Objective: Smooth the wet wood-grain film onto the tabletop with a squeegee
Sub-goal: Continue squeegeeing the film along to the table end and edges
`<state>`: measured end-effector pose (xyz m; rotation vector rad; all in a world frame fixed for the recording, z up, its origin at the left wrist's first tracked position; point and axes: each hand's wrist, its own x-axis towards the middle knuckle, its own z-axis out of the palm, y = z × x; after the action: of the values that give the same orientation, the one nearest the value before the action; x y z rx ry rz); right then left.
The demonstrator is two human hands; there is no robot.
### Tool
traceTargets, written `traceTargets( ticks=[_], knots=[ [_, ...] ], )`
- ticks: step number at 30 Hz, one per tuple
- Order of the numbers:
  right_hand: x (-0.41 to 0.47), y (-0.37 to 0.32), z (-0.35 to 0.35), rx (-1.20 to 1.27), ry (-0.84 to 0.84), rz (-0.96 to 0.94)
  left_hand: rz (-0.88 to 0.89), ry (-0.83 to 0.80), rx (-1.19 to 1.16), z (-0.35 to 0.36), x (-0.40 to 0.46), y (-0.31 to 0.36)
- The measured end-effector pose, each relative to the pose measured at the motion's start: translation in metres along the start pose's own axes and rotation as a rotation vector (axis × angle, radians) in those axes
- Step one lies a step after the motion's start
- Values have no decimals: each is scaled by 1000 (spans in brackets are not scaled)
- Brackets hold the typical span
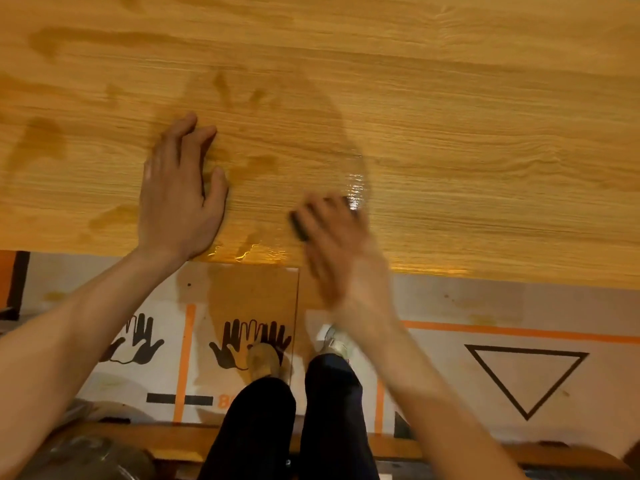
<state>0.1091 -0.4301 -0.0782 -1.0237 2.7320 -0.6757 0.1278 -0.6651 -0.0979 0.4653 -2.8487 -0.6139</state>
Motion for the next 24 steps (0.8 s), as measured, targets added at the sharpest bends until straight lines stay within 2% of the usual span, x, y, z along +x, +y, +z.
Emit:
traceTargets(
  ticks=[4, 7, 9, 12, 14, 16, 18, 20, 22, 24],
  knots=[
    [-57, 83, -46, 47, 294, 532, 6, 6, 15, 2, -1, -1],
    [-50, 71, -30, 20, 518, 735, 16, 0, 20, 2, -1, 0],
    [-30, 31, -3, -29, 586, 698, 9, 3, 18, 2, 0, 0],
    [-16, -30, 41, 7, 516, 425, 21, 17, 28, 2, -2, -2],
    [-18, -27, 44, -6, 421, 227, 23, 14, 30, 4, -2, -3],
    [-30, 2, 32, -72, 399, 110, 26, 16, 26, 5, -1, -3],
    [-50, 39, 23, -112, 512, 148, 41, 28, 21, 6, -2, -4],
    [-63, 60, 25, -116, 676, 280, 52, 45, 28, 8, -1, -6],
    [-58, 50, 45, -104, 780, 383, 59, 54, 41, 11, 0, -9],
    [-43, 22, 73, -72, 774, 339, 55, 53, 48, 11, 1, -10]
  ],
)
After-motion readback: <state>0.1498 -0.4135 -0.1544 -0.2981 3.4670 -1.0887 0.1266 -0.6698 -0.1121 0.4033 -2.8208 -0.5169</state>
